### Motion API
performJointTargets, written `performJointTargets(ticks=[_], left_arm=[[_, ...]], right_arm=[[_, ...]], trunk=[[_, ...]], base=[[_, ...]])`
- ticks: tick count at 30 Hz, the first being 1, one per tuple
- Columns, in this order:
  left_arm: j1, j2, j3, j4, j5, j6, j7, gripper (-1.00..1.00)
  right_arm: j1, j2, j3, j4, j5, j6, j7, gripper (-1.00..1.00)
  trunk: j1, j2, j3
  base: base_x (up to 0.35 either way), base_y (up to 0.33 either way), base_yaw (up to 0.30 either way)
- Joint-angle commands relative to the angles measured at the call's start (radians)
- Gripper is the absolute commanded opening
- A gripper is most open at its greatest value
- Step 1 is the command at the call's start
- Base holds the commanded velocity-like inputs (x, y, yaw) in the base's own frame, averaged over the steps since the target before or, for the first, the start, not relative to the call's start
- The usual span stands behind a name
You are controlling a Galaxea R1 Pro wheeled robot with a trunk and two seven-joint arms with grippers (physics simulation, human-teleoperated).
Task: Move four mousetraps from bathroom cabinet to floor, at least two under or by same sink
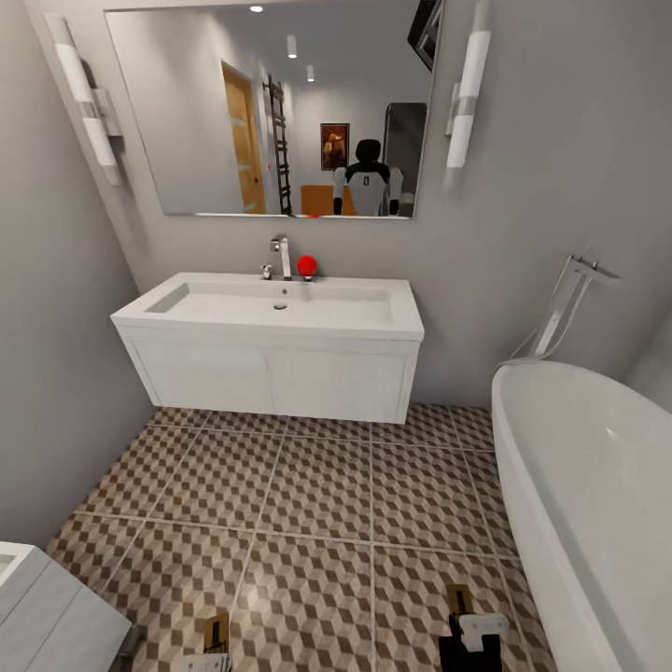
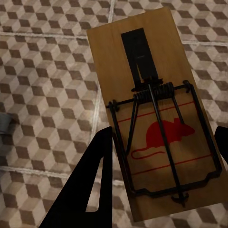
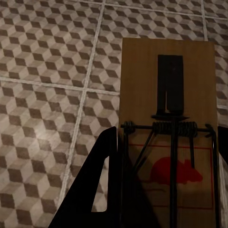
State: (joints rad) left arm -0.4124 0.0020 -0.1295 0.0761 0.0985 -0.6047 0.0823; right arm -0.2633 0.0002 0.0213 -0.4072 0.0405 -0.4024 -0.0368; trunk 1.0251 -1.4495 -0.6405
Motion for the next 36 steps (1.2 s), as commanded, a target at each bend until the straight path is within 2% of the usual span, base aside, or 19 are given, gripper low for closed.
performJointTargets(ticks=[1, 13, 16, 18, 19, 20, 21, 22, 23, 25, 26, 28, 29, 32, 33, 36], left_arm=[[-0.002, 0.0, -0.009, 0.004, 0.007, -0.006, 0.004, -1.0], [-0.001, 0.0, -0.008, 0.002, 0.008, -0.005, 0.007, -1.0], [-0.001, 0.006, -0.001, -0.003, 0.01, 0.044, 0.012, -1.0], [-0.001, 0.015, 0.002, -0.013, 0.011, 0.117, 0.013, -1.0], [-0.001, 0.022, 0.003, -0.033, 0.011, 0.182, 0.011, -1.0], [-0.001, 0.028, 0.004, -0.074, 0.011, 0.254, 0.011, -1.0], [-0.001, 0.03, 0.004, -0.102, 0.012, 0.291, 0.011, -1.0], [-0.001, 0.036, 0.004, -0.17, 0.012, 0.371, 0.01, -1.0], [-0.001, 0.04, 0.005, -0.207, 0.012, 0.413, 0.01, -1.0], [-0.001, 0.049, 0.005, -0.356, 0.011, 0.588, 0.01, -1.0], [-0.002, 0.05, 0.005, -0.39, 0.011, 0.632, 0.01, -1.0], [-0.002, 0.053, 0.005, -0.505, 0.011, 0.793, 0.01, -1.0], [-0.003, 0.053, 0.005, -0.529, 0.011, 0.828, 0.01, -1.0], [-0.019, 0.054, 0.006, -0.643, 0.01, 0.993, 0.011, -1.0], [-0.026, 0.054, 0.006, -0.659, 0.01, 1.017, 0.011, -1.0], [-0.112, 0.055, 0.007, -0.711, 0.009, 1.163, 0.014, -1.0]], right_arm=[[-0.001, 0.0, 0.002, 0.001, 0.002, -0.003, -0.002, -1.0], [-0.001, 0.001, 0.001, 0.001, 0.002, -0.003, -0.002, -1.0], [-0.001, 0.001, -0.001, -0.002, 0.003, -0.001, -0.004, -1.0], [-0.001, 0.001, -0.002, -0.01, 0.004, 0.004, -0.009, -1.0], [-0.001, 0.001, -0.002, -0.016, 0.005, 0.009, -0.017, -1.0], [-0.001, 0.002, -0.003, -0.021, 0.005, 0.02, -0.029, -1.0], [-0.002, 0.002, -0.003, -0.024, 0.005, 0.028, -0.037, -1.0], [-0.003, 0.002, -0.003, -0.031, 0.004, 0.051, -0.052, -1.0], [-0.004, 0.002, -0.003, -0.037, 0.004, 0.067, -0.059, -1.0], [-0.009, 0.006, -0.003, -0.092, 0.004, 0.153, -0.078, -1.0], [-0.01, 0.008, -0.003, -0.112, 0.004, 0.178, -0.081, -1.0], [-0.012, 0.013, -0.003, -0.213, 0.003, 0.275, -0.086, -1.0], [-0.012, 0.014, -0.003, -0.239, 0.003, 0.297, -0.087, -1.0], [-0.019, 0.024, -0.003, -0.374, 0.003, 0.418, -0.09, -1.0], [-0.025, 0.027, -0.003, -0.391, 0.003, 0.436, -0.09, -1.0], [-0.089, 0.045, -0.003, -0.449, 0.002, 0.545, -0.092, -1.0]], trunk=[[0.0, 0.0, -0.001], [0.0, 0.0, -0.001], [0.0, 0.0, -0.001], [0.0, 0.0, -0.001], [0.0, 0.0, -0.001], [0.0, 0.0, -0.001], [0.0, 0.0, -0.001], [0.0, 0.0, -0.001], [0.0, 0.0, -0.001], [0.0, 0.0, -0.001], [0.0, 0.0, -0.001], [0.0, 0.0, -0.001], [0.0, 0.0, -0.001], [0.0, 0.0, -0.001], [0.0, 0.0, -0.001], [0.0, 0.0, -0.001]], base=[[0.0, 0.0, 0.0], [0.0, 0.0, 0.0], [0.0, 0.0, 0.0], [0.0, 0.0, 0.0], [0.0, 0.0, 0.0], [0.0, 0.0, 0.0], [0.0, 0.0, 0.0], [0.0, 0.0, 0.0], [0.0, 0.0, 0.0], [0.0, 0.0, 0.0], [0.0, 0.0, 0.0], [0.0, 0.0, 0.0], [0.0, 0.0, 0.0], [0.0, 0.0, 0.0], [0.0, 0.0, 0.0], [0.0, 0.0, 0.0]])
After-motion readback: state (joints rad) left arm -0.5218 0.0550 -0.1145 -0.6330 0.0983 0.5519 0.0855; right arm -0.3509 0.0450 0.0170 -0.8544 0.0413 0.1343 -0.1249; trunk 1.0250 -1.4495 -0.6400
